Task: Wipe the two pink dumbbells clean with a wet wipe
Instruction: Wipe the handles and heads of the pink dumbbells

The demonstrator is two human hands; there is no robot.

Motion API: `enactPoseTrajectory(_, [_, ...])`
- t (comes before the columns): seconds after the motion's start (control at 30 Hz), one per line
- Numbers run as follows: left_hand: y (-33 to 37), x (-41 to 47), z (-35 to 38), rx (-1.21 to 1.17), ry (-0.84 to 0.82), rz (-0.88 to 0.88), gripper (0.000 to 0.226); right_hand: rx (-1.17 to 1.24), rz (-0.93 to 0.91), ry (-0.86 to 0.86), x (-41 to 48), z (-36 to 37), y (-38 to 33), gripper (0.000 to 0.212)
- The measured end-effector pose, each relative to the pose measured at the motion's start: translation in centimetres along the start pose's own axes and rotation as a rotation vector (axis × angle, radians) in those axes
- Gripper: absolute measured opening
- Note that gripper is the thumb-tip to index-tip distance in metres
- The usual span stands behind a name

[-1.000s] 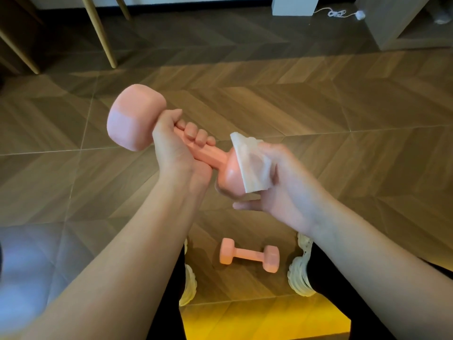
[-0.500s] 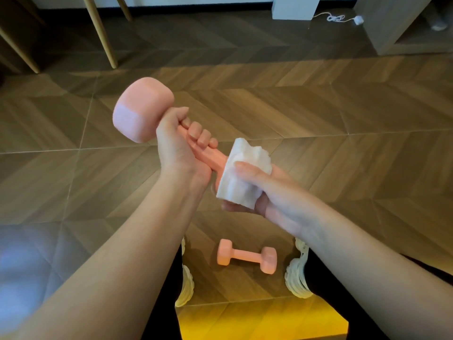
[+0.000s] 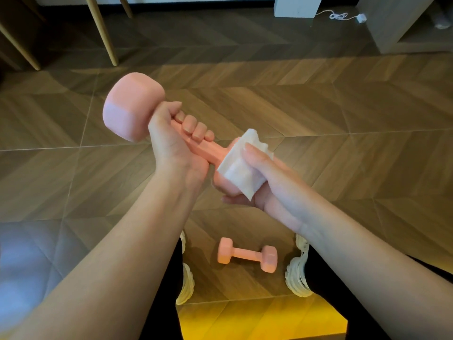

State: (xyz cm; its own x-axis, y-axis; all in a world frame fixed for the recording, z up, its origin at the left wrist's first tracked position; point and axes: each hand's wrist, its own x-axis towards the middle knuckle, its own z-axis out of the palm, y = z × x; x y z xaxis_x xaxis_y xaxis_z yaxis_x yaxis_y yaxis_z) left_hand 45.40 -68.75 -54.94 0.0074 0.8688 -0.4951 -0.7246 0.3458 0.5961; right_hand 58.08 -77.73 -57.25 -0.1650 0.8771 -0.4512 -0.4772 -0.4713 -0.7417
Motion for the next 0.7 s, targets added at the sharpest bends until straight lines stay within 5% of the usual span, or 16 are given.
enactPoseTrajectory(0.3, [-0.8,0.3,0.0,-0.029,0.045,-0.09,0.032,-0.087,-0.015,0.106,0.1,-0.4,0.5,0.056])
enactPoseTrajectory(0.43, [-0.8,0.5,0.0,-0.012,0.072,-0.116,0.033,-0.092,-0.002,0.016,-0.3,-0.9,0.0,0.044])
enactPoseTrajectory(0.7, [-0.5,0.3,-0.3,-0.011,-0.001,-0.083,0.031,0.049,0.184,-0.067,-0.3,-0.5,-0.6,0.066])
